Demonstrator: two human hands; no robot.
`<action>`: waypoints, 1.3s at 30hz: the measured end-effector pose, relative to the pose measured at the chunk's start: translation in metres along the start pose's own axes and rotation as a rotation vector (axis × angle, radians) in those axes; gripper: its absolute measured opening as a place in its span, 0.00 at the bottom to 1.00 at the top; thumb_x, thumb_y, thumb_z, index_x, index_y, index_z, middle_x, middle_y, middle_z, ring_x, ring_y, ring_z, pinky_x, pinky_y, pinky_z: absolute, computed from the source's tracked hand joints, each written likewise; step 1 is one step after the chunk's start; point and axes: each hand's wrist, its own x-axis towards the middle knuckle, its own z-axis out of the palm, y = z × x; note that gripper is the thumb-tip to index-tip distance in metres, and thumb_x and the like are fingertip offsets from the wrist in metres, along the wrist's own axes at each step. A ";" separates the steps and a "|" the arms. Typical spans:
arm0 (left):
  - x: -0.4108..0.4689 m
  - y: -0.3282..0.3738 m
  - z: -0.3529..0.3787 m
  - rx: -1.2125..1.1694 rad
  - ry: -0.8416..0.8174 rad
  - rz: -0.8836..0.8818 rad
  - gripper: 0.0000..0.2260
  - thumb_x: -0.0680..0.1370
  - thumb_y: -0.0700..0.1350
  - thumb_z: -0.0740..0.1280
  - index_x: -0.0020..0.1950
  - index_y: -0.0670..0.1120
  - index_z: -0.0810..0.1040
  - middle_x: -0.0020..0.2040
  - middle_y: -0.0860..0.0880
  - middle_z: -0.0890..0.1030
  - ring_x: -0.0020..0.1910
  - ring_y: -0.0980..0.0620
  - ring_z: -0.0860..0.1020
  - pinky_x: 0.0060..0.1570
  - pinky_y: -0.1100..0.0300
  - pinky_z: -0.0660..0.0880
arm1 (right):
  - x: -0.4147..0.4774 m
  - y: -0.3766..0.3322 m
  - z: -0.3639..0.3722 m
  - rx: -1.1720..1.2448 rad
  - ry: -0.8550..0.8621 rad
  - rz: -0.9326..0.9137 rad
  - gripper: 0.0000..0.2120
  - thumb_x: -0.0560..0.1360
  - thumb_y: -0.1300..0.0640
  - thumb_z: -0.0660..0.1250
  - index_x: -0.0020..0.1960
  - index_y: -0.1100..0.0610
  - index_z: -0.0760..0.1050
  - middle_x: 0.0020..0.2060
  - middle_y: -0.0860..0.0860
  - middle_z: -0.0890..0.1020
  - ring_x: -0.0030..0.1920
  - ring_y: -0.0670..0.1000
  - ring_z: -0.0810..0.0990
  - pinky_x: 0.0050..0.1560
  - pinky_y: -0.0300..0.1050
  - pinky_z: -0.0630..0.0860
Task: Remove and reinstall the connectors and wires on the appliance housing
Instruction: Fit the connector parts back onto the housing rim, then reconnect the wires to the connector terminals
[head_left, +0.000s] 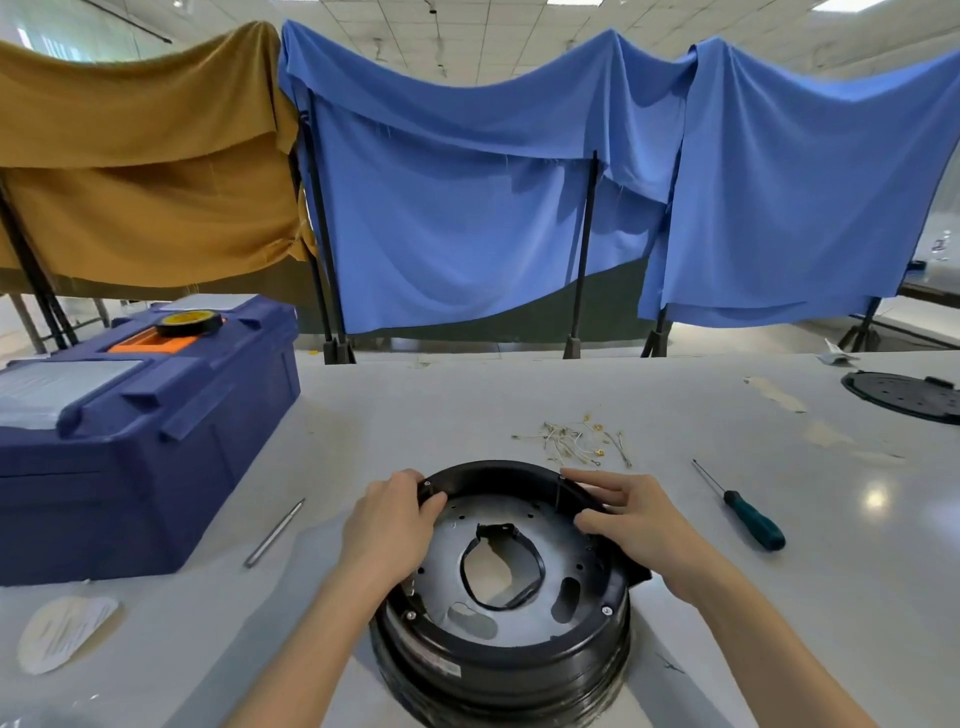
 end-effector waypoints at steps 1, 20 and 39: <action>0.001 0.004 0.001 0.010 -0.005 0.005 0.15 0.81 0.55 0.60 0.61 0.48 0.75 0.57 0.46 0.78 0.57 0.43 0.75 0.52 0.53 0.74 | 0.000 0.001 -0.006 -0.002 0.018 0.004 0.22 0.71 0.69 0.65 0.57 0.47 0.81 0.48 0.46 0.86 0.47 0.50 0.86 0.48 0.50 0.83; 0.019 0.015 0.020 0.068 0.056 0.090 0.16 0.82 0.58 0.55 0.61 0.54 0.77 0.52 0.47 0.79 0.52 0.43 0.76 0.46 0.55 0.73 | 0.098 0.052 -0.053 -0.538 0.522 0.152 0.12 0.75 0.62 0.67 0.56 0.69 0.80 0.53 0.62 0.83 0.57 0.61 0.78 0.58 0.50 0.73; 0.013 0.019 0.015 0.115 0.039 0.068 0.16 0.81 0.58 0.56 0.61 0.55 0.78 0.49 0.46 0.79 0.50 0.42 0.77 0.45 0.55 0.73 | 0.093 0.043 -0.074 -0.451 0.887 0.220 0.11 0.79 0.61 0.66 0.43 0.68 0.80 0.36 0.59 0.81 0.36 0.58 0.76 0.39 0.45 0.72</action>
